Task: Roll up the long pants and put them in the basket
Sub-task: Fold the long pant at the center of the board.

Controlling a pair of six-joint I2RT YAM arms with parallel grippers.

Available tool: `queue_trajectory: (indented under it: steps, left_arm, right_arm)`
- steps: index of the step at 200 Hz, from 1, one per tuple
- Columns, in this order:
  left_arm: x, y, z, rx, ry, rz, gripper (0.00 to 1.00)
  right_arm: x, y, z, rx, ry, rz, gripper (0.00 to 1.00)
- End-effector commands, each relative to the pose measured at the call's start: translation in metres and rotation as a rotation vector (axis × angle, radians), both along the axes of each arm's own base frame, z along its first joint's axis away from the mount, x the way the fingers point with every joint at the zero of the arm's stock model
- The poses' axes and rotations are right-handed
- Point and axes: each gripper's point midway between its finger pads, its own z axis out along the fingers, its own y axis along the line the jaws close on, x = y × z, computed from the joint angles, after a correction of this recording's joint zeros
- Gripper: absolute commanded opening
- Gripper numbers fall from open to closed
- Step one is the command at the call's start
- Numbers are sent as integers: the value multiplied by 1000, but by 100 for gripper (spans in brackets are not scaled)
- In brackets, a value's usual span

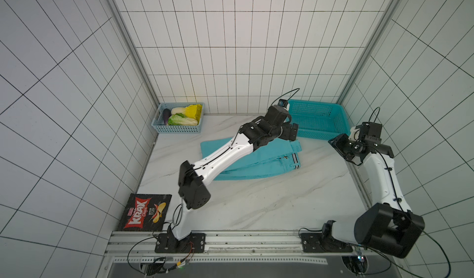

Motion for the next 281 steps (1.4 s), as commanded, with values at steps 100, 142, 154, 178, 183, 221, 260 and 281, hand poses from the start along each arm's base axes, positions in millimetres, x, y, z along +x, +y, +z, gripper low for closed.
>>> queue_trajectory:
  steps: [100,142,154,178,183,221,260,281]
  left_arm:
    - [-44,253,-158,156,102,296,98]
    - [-38,246,-168,162,144,284,98]
    - [-36,244,-170,160,147,280,98]
    - [-34,243,-175,165,155,282,98]
    - [-34,244,-177,167,157,284,98]
    - [-35,247,-181,178,160,295,98]
    - [-32,259,-183,185,172,352,98]
    - [-30,265,-184,142,191,369,97]
  right_arm:
    - [-27,184,-118,442,143,209,76]
    - [0,183,-142,445,159,113,75]
    - [8,185,-151,461,156,86,74]
    - [23,198,-161,519,145,73,71]
    - [25,199,-162,530,147,67,71]
    - [35,204,-158,590,131,21,61]
    - [25,196,-132,572,127,-29,58]
    - [23,197,-112,546,103,-21,59]
